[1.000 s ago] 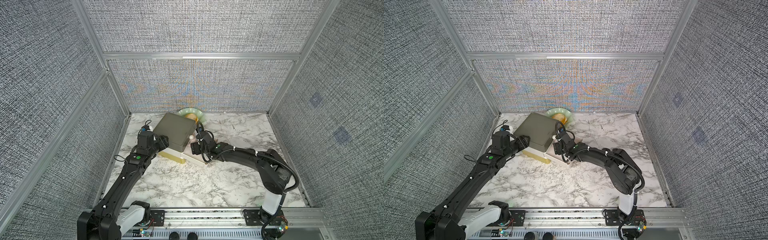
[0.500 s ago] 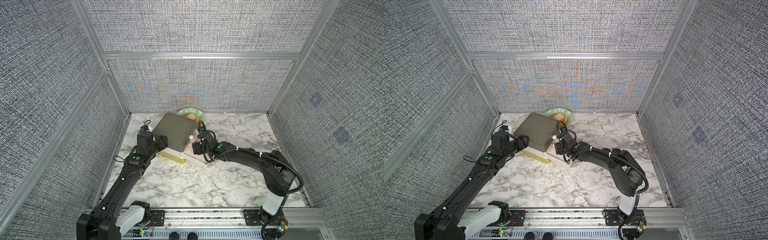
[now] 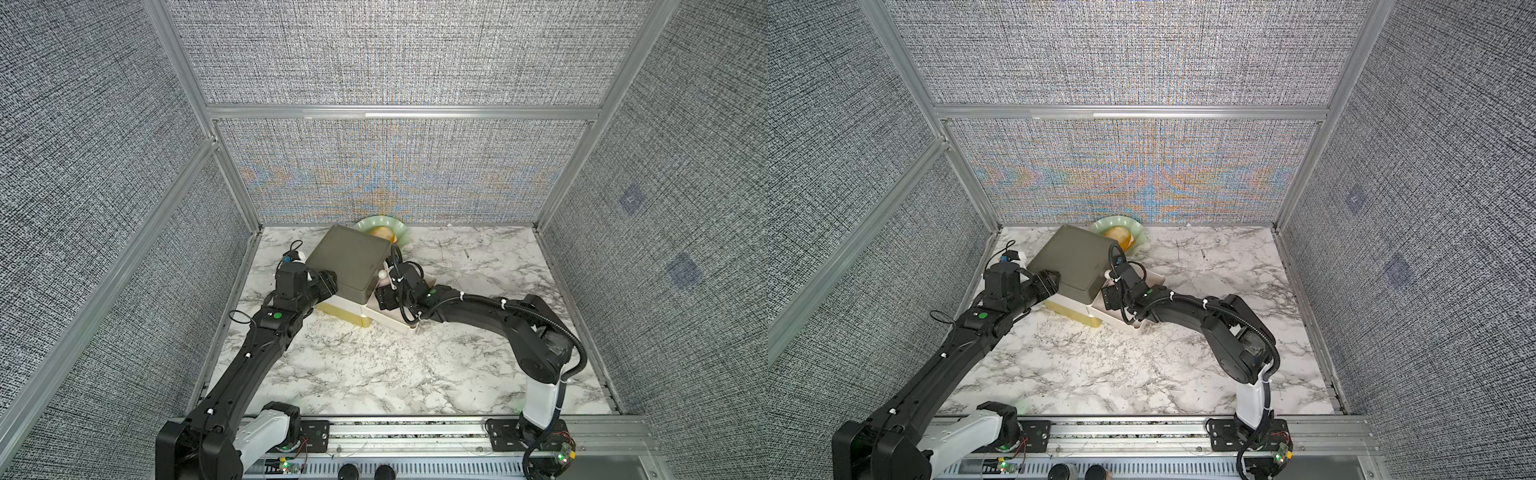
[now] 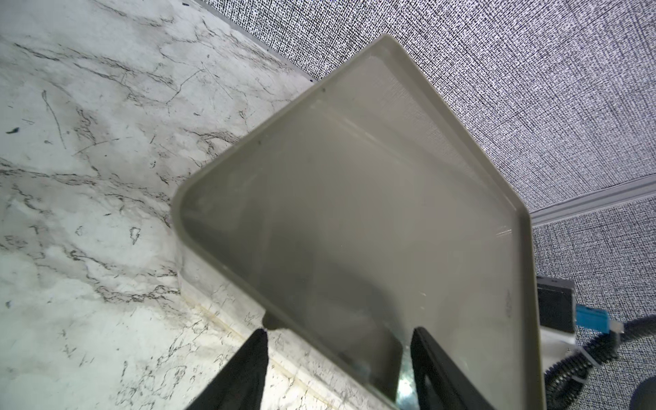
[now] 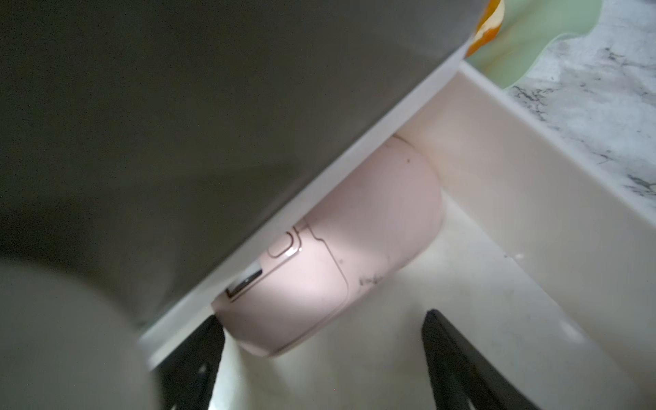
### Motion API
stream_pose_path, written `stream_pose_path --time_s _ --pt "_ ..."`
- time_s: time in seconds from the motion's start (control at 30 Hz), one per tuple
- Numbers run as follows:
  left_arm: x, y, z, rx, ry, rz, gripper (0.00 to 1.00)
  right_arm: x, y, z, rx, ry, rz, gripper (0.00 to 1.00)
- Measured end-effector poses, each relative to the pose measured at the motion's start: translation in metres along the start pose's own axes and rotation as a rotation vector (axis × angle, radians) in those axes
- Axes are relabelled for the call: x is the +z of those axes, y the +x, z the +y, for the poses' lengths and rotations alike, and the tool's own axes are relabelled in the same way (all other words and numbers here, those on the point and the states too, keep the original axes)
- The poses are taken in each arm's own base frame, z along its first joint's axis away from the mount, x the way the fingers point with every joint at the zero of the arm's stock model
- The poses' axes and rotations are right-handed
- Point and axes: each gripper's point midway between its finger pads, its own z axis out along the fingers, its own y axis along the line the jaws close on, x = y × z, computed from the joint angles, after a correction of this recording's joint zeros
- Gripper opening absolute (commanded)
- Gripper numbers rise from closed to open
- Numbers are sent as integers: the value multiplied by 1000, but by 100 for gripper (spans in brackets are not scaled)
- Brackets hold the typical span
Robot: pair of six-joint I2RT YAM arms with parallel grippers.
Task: Take the mice out of the drawer
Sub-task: Adjust the drawer in the storage box.
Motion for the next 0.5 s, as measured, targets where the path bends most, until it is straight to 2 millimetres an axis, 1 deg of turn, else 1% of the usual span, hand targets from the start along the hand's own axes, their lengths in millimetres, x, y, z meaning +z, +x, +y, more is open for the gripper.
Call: stream_pose_path --time_s 0.07,0.2,0.37,0.5 --pt "0 0 0 -2 -1 0 65 -1 -1 -3 1 18 -12 84" --pt "1 -1 1 -6 -10 -4 64 -8 5 -11 -2 58 -10 84" --pt "1 -5 4 -7 -27 -22 64 -22 10 -25 -8 119 2 84" --pt "2 -6 5 -8 -35 -26 64 -36 -1 -36 17 176 -41 84"
